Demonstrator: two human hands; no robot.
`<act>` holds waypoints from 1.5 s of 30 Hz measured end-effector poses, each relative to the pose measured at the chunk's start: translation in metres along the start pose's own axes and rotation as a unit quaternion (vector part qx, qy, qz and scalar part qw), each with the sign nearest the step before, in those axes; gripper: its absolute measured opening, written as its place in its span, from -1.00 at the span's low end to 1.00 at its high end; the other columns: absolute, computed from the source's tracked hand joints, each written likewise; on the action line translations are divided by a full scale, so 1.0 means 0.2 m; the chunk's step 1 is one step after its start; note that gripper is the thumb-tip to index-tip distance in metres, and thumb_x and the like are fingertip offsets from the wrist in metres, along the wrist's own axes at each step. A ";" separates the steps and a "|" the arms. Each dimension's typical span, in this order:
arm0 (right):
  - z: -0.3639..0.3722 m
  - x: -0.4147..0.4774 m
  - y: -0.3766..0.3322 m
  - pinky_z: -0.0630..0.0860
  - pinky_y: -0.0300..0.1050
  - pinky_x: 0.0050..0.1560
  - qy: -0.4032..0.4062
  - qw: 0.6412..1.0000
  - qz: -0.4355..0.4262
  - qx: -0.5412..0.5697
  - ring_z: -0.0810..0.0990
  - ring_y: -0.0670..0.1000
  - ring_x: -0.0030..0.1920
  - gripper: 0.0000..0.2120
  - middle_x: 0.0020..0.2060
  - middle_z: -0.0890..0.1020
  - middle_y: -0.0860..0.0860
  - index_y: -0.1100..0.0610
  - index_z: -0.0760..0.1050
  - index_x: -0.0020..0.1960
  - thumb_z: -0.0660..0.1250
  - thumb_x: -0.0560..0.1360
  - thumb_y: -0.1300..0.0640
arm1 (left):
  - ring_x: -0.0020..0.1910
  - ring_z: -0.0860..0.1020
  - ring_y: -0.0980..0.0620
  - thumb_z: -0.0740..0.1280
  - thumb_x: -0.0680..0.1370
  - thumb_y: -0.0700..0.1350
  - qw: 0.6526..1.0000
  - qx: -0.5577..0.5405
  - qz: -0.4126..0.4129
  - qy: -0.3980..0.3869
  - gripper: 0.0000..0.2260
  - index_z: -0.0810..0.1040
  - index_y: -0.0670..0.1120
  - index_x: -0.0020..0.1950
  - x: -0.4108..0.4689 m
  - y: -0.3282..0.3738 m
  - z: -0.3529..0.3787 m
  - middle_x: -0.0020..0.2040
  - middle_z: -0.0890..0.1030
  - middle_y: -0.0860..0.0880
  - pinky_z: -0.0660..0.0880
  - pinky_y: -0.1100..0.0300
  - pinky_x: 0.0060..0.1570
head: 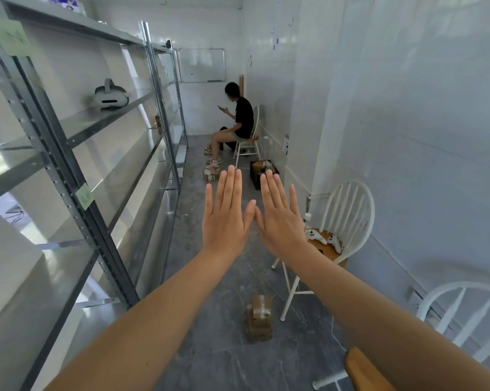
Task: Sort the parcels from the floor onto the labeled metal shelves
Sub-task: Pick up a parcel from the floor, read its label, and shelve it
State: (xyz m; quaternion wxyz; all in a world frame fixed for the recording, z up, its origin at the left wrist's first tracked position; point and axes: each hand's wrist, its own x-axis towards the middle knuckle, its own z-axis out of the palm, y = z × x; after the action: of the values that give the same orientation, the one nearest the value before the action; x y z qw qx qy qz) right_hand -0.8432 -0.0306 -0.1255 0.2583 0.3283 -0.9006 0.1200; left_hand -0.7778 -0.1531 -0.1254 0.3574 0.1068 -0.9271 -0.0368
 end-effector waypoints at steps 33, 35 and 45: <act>0.40 0.32 0.60 -0.25 0.08 0.60 -0.033 0.999 -0.007 0.040 -0.24 0.02 0.61 -0.35 0.63 -0.16 0.07 0.16 -0.20 0.63 -0.27 0.64 -0.16 | 0.63 -0.17 0.04 -0.09 0.71 0.13 0.999 0.017 0.003 -0.034 -0.41 -0.14 -0.12 0.65 0.40 0.23 0.61 0.67 -0.13 -0.04 -0.13 -0.07 0.60; 0.43 0.36 0.59 -0.26 0.07 0.60 -0.032 0.999 -0.006 0.037 -0.24 0.02 0.62 -0.35 0.63 -0.16 0.07 0.16 -0.20 0.63 -0.27 0.64 -0.15 | 0.63 -0.18 0.04 -0.09 0.71 0.13 0.999 0.012 0.003 -0.037 -0.42 -0.14 -0.12 0.65 0.42 0.19 0.64 0.67 -0.14 -0.04 -0.14 -0.07 0.60; 0.62 0.64 0.44 -0.26 0.08 0.60 -0.054 0.998 -0.003 0.030 -0.25 0.03 0.61 -0.32 0.63 -0.18 0.07 0.17 -0.22 0.63 -0.33 0.61 -0.16 | 0.63 -0.17 0.04 -0.07 0.71 0.12 0.999 -0.003 -0.006 -0.046 -0.42 -0.13 -0.12 0.65 0.58 -0.11 0.80 0.67 -0.13 -0.05 -0.14 -0.08 0.60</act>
State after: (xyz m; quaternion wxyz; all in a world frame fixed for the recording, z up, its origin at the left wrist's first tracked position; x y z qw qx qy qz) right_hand -1.0327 -0.0794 -0.1635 0.1993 0.3445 -0.9083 0.1286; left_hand -0.9644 -0.2019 -0.1718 0.3141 0.1089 -0.9420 -0.0469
